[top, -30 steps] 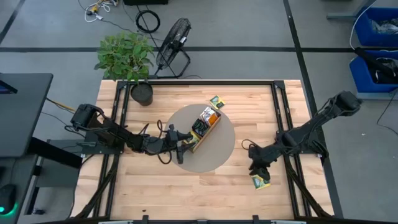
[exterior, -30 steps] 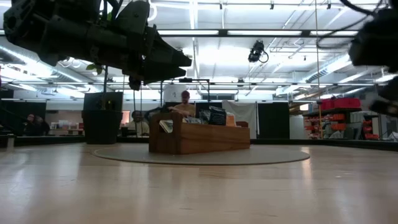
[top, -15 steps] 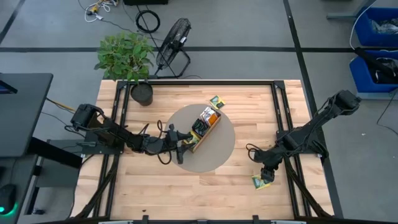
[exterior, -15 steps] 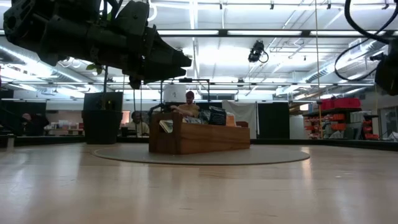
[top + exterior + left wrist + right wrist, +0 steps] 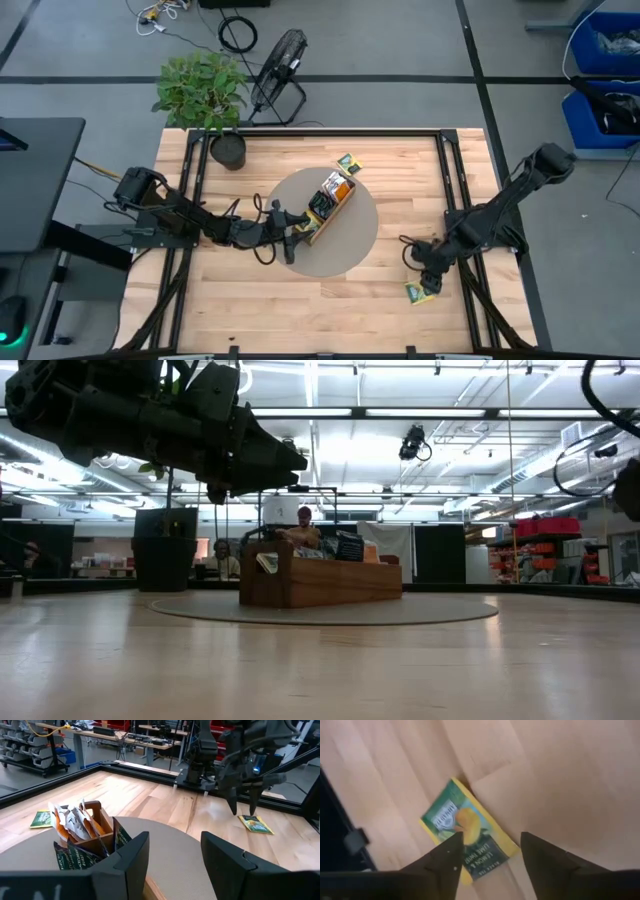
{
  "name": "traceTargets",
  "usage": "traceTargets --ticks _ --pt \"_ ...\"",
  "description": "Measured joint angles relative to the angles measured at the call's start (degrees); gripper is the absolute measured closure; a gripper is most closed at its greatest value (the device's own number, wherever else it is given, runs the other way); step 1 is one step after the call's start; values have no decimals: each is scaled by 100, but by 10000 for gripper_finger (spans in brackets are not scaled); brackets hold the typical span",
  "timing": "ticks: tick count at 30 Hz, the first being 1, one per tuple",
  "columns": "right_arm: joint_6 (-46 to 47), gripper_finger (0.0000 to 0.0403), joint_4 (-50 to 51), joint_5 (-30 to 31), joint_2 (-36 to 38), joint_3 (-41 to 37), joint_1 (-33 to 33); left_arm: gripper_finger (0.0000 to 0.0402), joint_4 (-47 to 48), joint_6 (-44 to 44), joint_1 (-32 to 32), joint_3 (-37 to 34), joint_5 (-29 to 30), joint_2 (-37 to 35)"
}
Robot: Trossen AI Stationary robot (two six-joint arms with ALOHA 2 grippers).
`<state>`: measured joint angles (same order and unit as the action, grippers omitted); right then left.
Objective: Pick & Place Tea
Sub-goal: Put the yellow tea bag into the left section of the wooden organizer
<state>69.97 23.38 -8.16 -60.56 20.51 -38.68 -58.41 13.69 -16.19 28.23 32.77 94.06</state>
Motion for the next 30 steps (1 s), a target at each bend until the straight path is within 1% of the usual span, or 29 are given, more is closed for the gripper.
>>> traceTargets --ticks 2,4,10,18,22,27,30 --pt "9 176 9 18 -148 1 -124 216 2 2 0 0 0 0" --pt "-14 166 -1 118 -307 48 -263 216 2 4 0 0 0 0" --pt "-141 168 207 590 -923 388 -695 216 2 8 0 0 0 0" --pt "-95 195 666 1181 -1636 886 -1275 216 11 17 0 0 -2 1" --pt "-80 210 752 1402 -1899 1002 -1460 216 13 2 0 0 -2 2" --pt "17 232 749 1567 -1987 1013 -1619 216 11 4 2 0 -2 2" --pt "4 262 735 1668 -2006 1019 -1693 216 11 5 4 0 -1 2"
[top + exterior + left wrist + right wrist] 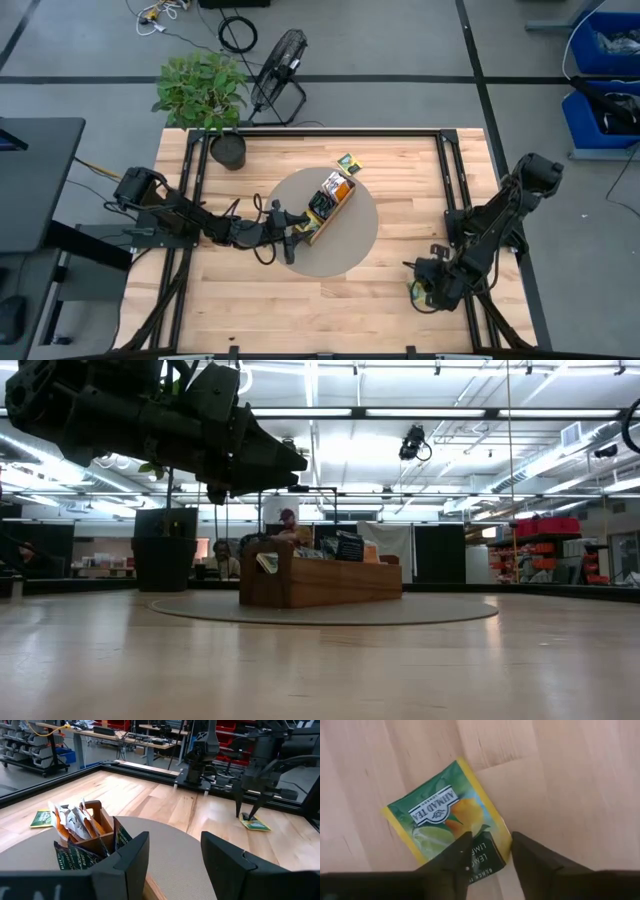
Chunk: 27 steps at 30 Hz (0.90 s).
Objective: Pick & Place Tea
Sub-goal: Put the yellow tea bag into the left section of the wooden organizer
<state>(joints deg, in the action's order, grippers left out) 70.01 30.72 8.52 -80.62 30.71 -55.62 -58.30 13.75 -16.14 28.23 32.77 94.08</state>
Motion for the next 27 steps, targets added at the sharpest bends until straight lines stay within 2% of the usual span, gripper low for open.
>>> traceTargets --ticks 7,9,13,20,27 --pt "-744 377 342 -150 -99 454 33 216 -7 60 0 0 0 0" --pt "-1068 395 427 -166 -103 586 63 216 -8 63 0 0 -1 0" --pt "-1525 392 508 121 -91 756 251 216 -57 257 23 0 -89 0" --pt "-2702 399 579 603 -76 1063 785 216 150 506 188 340 -1110 4" --pt "-3932 402 610 1204 -68 1535 1236 216 685 525 219 753 -1350 4"
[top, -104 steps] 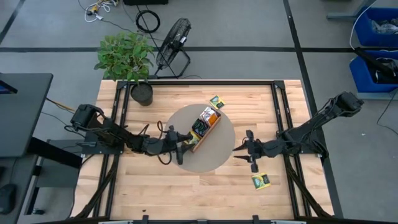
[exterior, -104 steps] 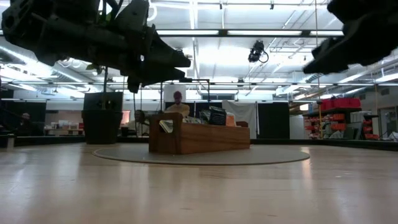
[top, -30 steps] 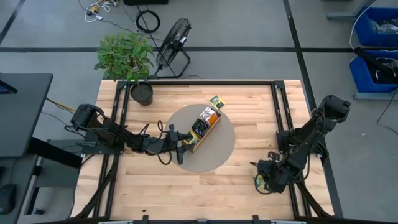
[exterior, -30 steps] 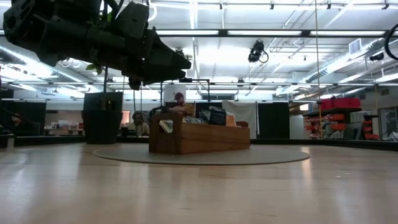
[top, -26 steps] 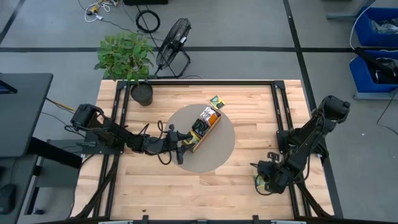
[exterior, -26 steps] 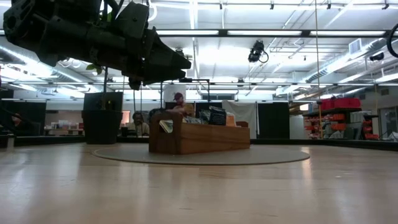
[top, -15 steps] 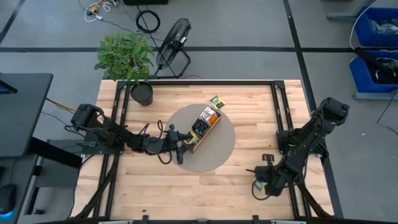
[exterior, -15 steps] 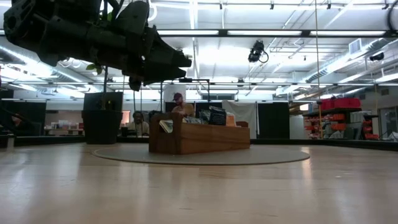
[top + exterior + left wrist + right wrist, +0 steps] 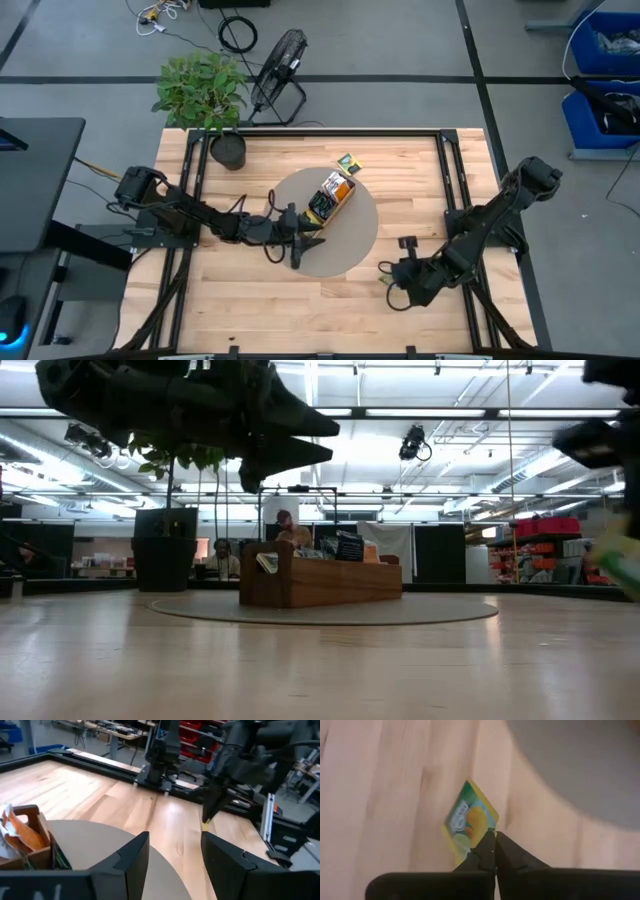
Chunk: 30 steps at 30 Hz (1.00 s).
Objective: Pick & Place Tea
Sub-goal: Put the yellow tea bag into the left section of the wooden organizer
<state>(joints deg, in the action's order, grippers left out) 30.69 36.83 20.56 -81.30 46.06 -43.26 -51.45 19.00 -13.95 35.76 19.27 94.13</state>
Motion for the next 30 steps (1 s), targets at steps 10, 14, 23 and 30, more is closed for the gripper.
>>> traceTargets --ticks 10,14,23,30 --pt "-1280 403 3 398 7 178 706 216 89 545 170 62 -509 0" --pt "-1582 403 -79 275 9 178 901 216 176 440 179 64 -513 0" --pt "-2424 403 88 -28 18 858 1196 216 1512 153 179 887 -566 93" --pt "-2683 403 183 -565 17 976 1679 216 2095 -19 349 1619 -602 555"
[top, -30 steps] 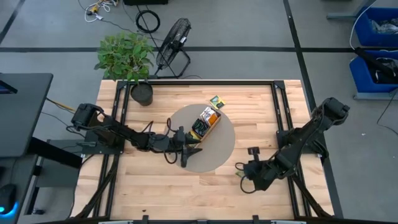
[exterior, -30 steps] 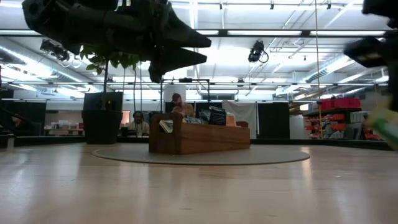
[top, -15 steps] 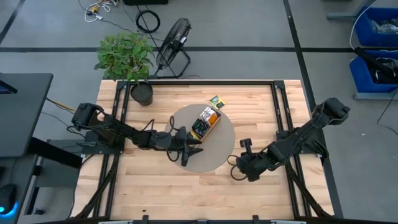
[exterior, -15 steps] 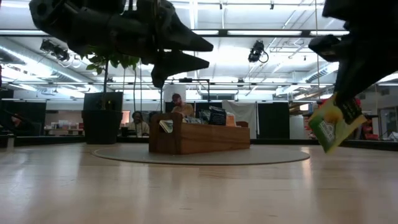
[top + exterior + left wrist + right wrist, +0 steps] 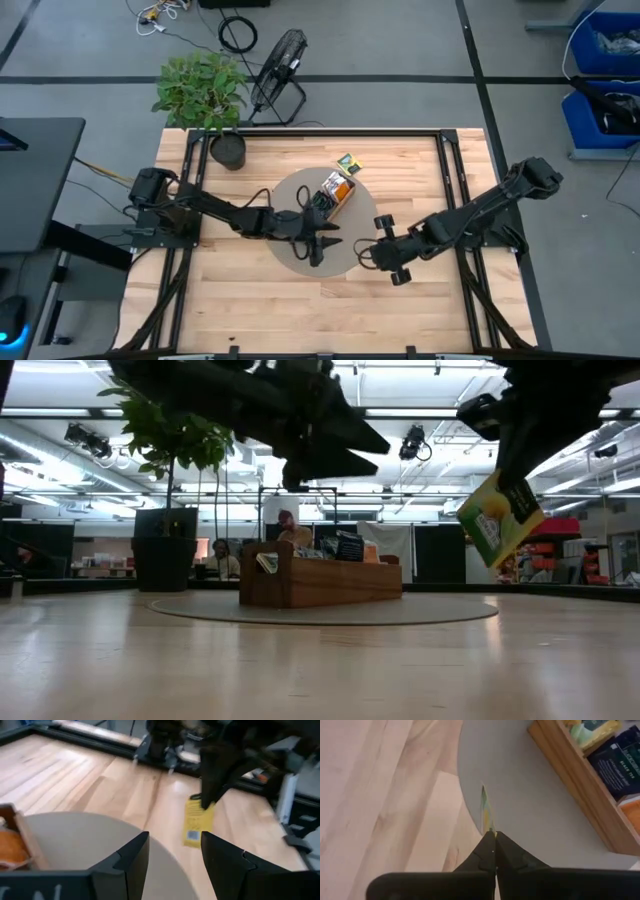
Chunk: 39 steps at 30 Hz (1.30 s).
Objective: Pick & Place Tea
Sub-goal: Put the yellow tea bag into the left section of the wooden organizer
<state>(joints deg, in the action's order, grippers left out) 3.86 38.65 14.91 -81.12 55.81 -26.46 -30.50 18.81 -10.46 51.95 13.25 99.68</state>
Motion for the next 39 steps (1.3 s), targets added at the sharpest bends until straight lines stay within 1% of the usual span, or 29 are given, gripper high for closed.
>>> traceTargets --ticks 5,9,13,17,20,27,32,36,39 --pt "-88 403 -62 -63 0 0 228 216 53 -9 92 374 -381 446" --pt "-88 403 -282 -136 0 2 393 216 52 -159 91 700 -419 802" --pt "5 403 -242 -269 0 4 596 216 55 -316 92 986 -426 1059" --pt "-49 403 -250 -315 -2 4 664 216 96 -373 92 1142 -414 1112" --pt "-156 403 -365 -418 -2 4 702 216 182 -383 103 1257 -527 1110" --pt "-463 403 -742 -390 -1 4 733 216 437 -410 131 1275 -561 1112" --pt "-604 403 -880 -401 -1 4 772 217 446 -433 121 1275 -567 1112" --pt "-636 403 -901 -397 -1 4 807 231 555 -448 125 1275 -563 1112" --pt "-704 403 -931 -463 0 4 804 260 610 -458 131 1275 -565 1112"
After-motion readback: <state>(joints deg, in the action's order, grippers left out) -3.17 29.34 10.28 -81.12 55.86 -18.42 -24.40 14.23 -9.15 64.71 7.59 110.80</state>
